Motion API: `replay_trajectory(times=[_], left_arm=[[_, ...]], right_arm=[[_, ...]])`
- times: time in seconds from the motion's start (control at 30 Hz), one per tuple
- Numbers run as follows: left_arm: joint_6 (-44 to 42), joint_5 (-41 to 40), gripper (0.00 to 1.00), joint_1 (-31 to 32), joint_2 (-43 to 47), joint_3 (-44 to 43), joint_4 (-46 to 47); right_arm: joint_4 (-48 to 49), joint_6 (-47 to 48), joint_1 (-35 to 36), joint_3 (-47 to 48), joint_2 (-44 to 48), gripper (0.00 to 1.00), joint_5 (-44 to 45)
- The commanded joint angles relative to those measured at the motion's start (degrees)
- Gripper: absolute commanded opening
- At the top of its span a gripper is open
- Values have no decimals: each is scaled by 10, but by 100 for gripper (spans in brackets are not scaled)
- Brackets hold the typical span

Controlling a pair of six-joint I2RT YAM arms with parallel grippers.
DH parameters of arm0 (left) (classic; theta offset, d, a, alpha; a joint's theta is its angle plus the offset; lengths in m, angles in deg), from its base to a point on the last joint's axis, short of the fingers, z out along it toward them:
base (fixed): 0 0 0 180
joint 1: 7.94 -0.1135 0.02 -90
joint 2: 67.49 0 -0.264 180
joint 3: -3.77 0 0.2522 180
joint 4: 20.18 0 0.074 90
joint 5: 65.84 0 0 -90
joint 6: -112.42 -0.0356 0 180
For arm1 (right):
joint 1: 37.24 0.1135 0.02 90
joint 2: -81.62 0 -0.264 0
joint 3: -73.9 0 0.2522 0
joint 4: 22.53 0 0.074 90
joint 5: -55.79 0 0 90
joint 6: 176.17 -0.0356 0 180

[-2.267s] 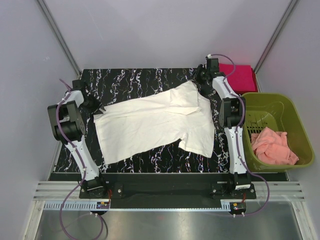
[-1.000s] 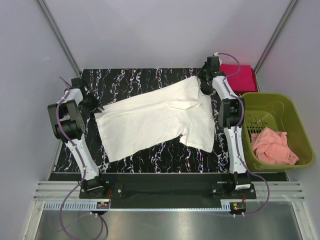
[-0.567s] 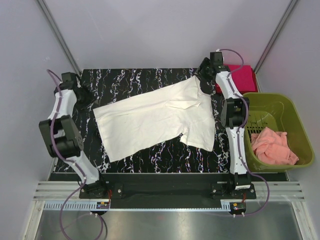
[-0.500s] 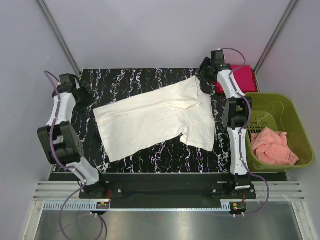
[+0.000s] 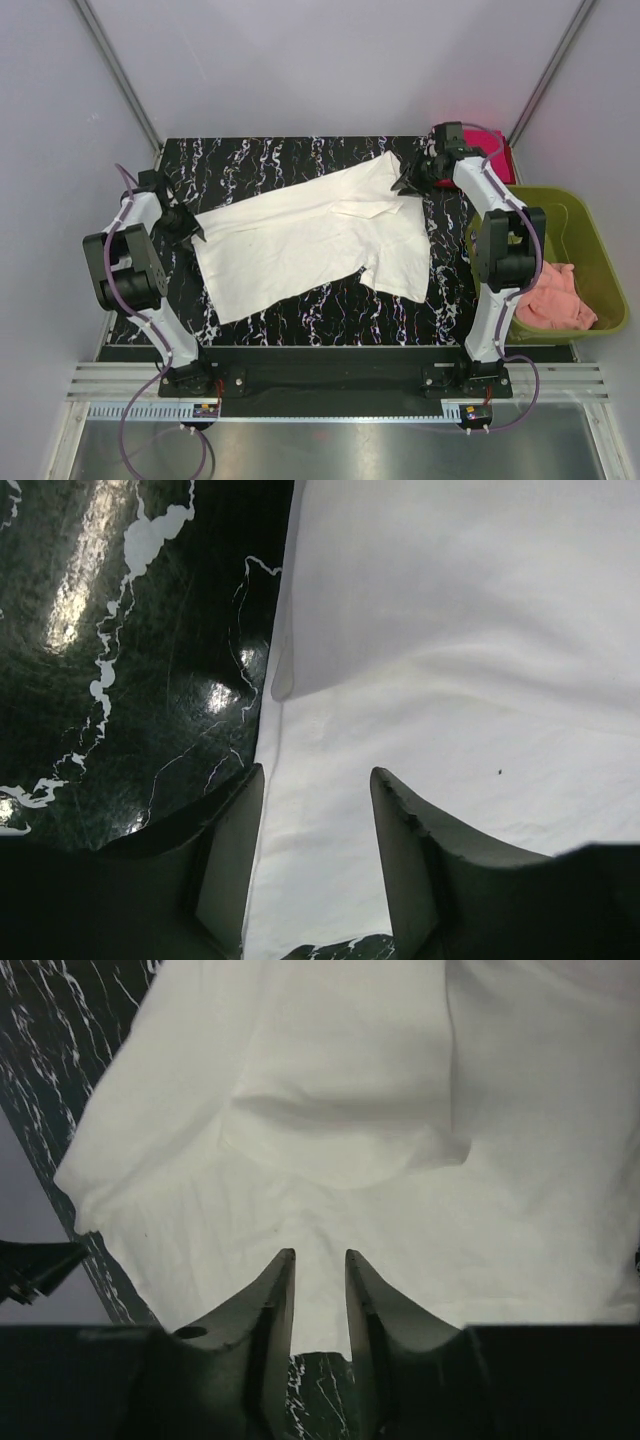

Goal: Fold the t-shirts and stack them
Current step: Fold the tshirt

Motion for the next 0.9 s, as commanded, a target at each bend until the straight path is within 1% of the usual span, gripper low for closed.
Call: replay_trajectory(times=[0.0, 0.03, 0.1, 0.23, 0.3, 0.43, 0.57, 0.77, 0.8, 0.87], left_arm=[[-17, -10, 48, 0, 1, -34, 15], [-17, -13, 47, 0, -2, -38, 17], [-23, -18, 47, 0, -20, -48, 13], [-30, -27, 47, 0, -42, -62, 12], [-31, -35, 47, -1, -44, -59, 16], [-46, -56, 46, 0, -58, -71, 15], [-52, -59, 45, 0, -70, -71, 17], [-48, -44, 45, 0, -79, -74, 24], [-48, -42, 45, 0, -81, -77, 24], [-49, -44, 45, 0, -88, -87, 20]], right_arm=[[33, 5, 3, -50, 14, 31, -61], [34, 5, 3, -54, 11, 28, -68], [18, 6, 3, -47, 3, 27, -66], [16, 0, -3, -54, 0, 39, -68], [14, 3, -3, -63, 3, 42, -67], [13, 8, -4, -90, 10, 46, -61], [26, 2, -7, -109, 9, 51, -61], [43, -33, -23, -90, -20, 54, -41], [44, -39, -26, -82, -27, 58, -45], [46, -61, -34, -59, -47, 60, -55]])
